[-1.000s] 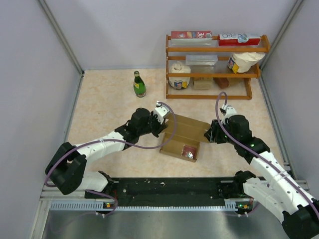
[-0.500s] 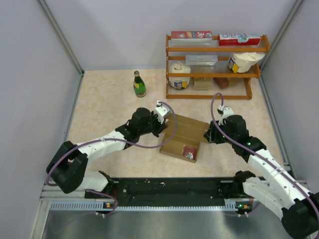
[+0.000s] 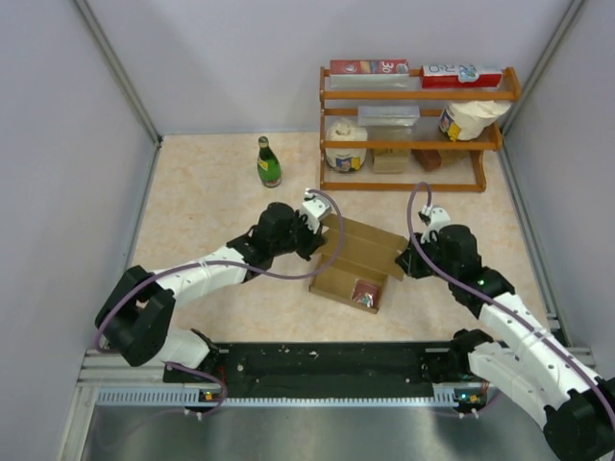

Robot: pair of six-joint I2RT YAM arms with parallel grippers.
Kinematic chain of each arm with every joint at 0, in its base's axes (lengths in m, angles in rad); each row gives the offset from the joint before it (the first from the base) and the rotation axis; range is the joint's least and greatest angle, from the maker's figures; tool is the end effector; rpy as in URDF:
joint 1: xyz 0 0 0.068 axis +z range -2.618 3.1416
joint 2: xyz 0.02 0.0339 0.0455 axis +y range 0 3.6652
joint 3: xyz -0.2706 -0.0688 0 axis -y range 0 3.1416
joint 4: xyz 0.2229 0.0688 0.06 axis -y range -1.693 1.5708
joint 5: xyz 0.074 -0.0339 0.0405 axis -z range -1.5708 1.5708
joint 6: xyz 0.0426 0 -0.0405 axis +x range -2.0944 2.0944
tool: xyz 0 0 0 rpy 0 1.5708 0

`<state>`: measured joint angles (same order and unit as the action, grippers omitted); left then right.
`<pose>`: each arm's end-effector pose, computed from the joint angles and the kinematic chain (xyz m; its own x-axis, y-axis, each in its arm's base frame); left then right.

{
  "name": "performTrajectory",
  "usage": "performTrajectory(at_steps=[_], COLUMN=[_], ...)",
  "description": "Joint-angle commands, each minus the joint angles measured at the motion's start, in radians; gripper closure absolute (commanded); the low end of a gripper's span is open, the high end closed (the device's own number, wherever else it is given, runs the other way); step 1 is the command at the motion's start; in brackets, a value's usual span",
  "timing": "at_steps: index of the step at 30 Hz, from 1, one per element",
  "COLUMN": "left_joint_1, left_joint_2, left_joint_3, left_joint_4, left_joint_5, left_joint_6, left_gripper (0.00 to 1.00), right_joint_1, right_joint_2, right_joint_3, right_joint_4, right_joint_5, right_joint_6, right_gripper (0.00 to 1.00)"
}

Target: Fold the paper box

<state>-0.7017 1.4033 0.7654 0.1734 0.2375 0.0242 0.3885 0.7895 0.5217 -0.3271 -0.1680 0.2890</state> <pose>0.2172 -0.1967 0.2441 -0.3230 0.3038 -0.8963 0.7961 0.5994 -0.0837 0.1420 0.0658 0.2395 -0.6401 0.0416 -0.7671 -0.3330 0.8848 0.3259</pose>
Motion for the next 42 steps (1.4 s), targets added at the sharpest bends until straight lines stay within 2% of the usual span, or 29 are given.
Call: performTrajectory(at_steps=[1, 11, 17, 24, 35, 42], left_joint_1=[0.002, -0.004, -0.041, -0.101, -0.165, -0.203], left_joint_2=[0.025, 0.052, 0.075, 0.083, 0.097, 0.135], left_joint_3=[0.072, 0.115, 0.140, 0.146, 0.127, 0.118], left_joint_4=[-0.017, -0.015, -0.021, 0.011, 0.113, 0.156], left_joint_5=[-0.004, -0.092, -0.219, -0.403, -0.576, -0.642], left_joint_6=[-0.070, -0.213, -0.234, -0.227, -0.237, -0.286], left_gripper=[1.00, 1.00, 1.00, 1.00, 0.99, 0.99], right_joint_1=[-0.013, -0.011, 0.009, 0.104, 0.180, 0.291], right_joint_2=[-0.038, -0.003, 0.086, 0.168, 0.218, 0.284], right_joint_3=[-0.003, 0.027, 0.083, 0.116, 0.098, 0.074], right_joint_4=[0.054, 0.152, 0.195, 0.266, 0.434, 0.532], right_joint_5=[-0.005, 0.054, 0.113, 0.268, 0.433, 0.616], right_joint_6=[0.001, 0.055, 0.078, 0.073, 0.058, 0.047], right_gripper=[0.85, 0.92, 0.93, 0.92, 0.91, 0.90])
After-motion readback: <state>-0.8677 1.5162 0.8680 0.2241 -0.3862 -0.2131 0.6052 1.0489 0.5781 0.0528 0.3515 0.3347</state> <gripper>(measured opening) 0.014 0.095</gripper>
